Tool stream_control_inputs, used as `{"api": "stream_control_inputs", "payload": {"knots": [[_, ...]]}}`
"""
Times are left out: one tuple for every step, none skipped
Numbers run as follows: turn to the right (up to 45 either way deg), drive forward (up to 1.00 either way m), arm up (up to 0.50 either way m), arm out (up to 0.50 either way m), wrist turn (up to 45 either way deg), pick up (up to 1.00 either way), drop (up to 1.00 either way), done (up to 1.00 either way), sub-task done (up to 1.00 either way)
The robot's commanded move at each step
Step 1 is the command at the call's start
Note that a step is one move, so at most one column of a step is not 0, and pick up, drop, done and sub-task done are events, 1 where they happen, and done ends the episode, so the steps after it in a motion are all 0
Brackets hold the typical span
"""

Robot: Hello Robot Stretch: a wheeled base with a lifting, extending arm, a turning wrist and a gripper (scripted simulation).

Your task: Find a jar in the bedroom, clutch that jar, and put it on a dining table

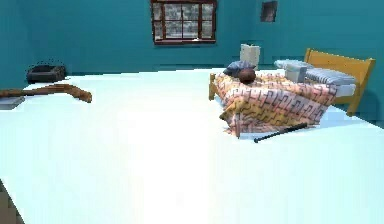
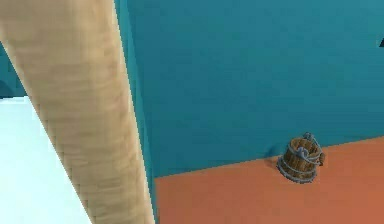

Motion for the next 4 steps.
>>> {"api": "stream_control_inputs", "payload": {"knots": [[-3.0,0.0,0.0,0.0,0.0,0.0,0.0,0.0,0.0],[0.0,1.0,0.0,0.0,0.0,0.0,0.0,0.0,0.0],[0.0,1.0,0.0,0.0,0.0,0.0,0.0,0.0,0.0],[0.0,1.0,0.0,0.0,0.0,0.0,0.0,0.0,0.0]]}}
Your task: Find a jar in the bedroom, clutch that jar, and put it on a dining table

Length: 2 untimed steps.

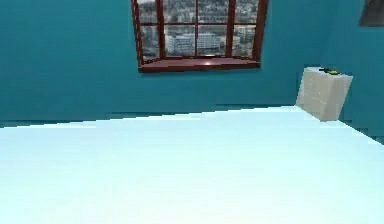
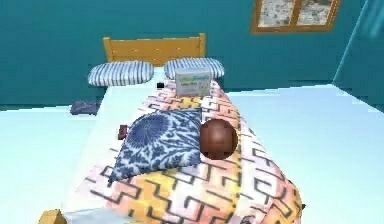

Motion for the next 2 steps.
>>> {"api": "stream_control_inputs", "payload": {"knots": [[0.0,0.75,0.0,0.0,0.0,0.0,0.0,0.0,0.0],[-9.0,0.0,0.0,0.0,0.0,0.0,0.0,0.0,0.0]]}}
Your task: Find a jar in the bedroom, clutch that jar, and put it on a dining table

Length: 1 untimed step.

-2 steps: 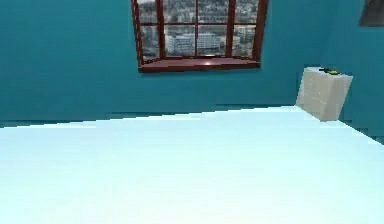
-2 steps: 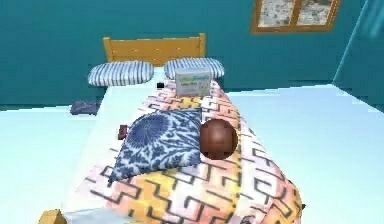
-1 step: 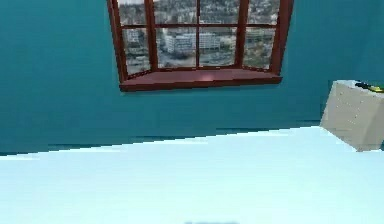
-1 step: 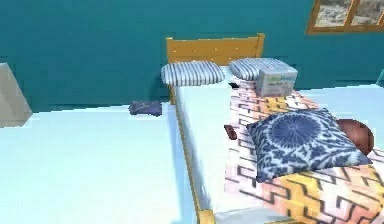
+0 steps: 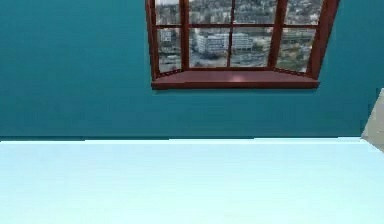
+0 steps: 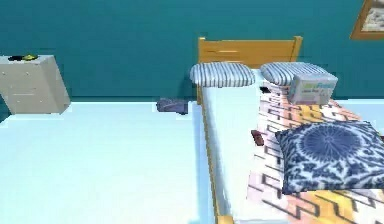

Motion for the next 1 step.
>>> {"api": "stream_control_inputs", "payload": {"knots": [[0.0,0.05,0.0,0.0,0.0,0.0,0.0,0.0,0.0]]}}
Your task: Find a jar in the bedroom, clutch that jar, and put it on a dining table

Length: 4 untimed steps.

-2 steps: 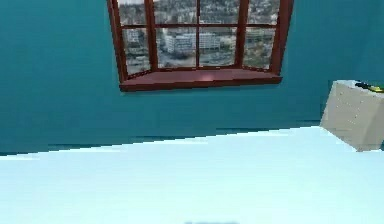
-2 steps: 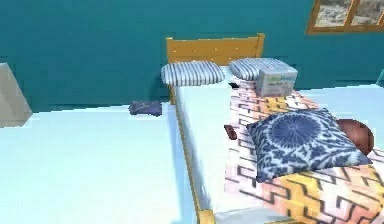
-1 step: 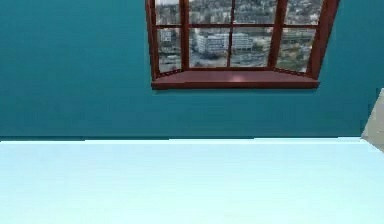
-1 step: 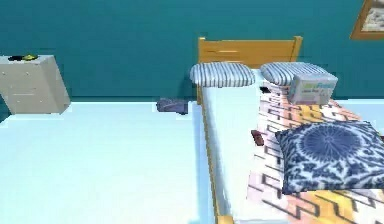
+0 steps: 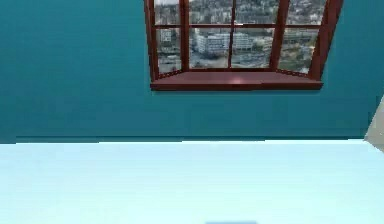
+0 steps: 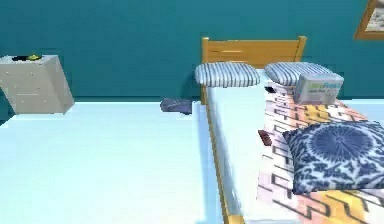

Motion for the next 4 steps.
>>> {"api": "stream_control_inputs", "payload": {"knots": [[42.0,0.0,0.0,0.0,0.0,0.0,0.0,0.0,0.0],[0.0,0.35,0.0,0.0,0.0,0.0,0.0,0.0,0.0],[24.0,0.0,0.0,0.0,0.0,0.0,0.0,0.0,0.0],[0.0,1.0,0.0,0.0,0.0,0.0,0.0,0.0,0.0]]}}
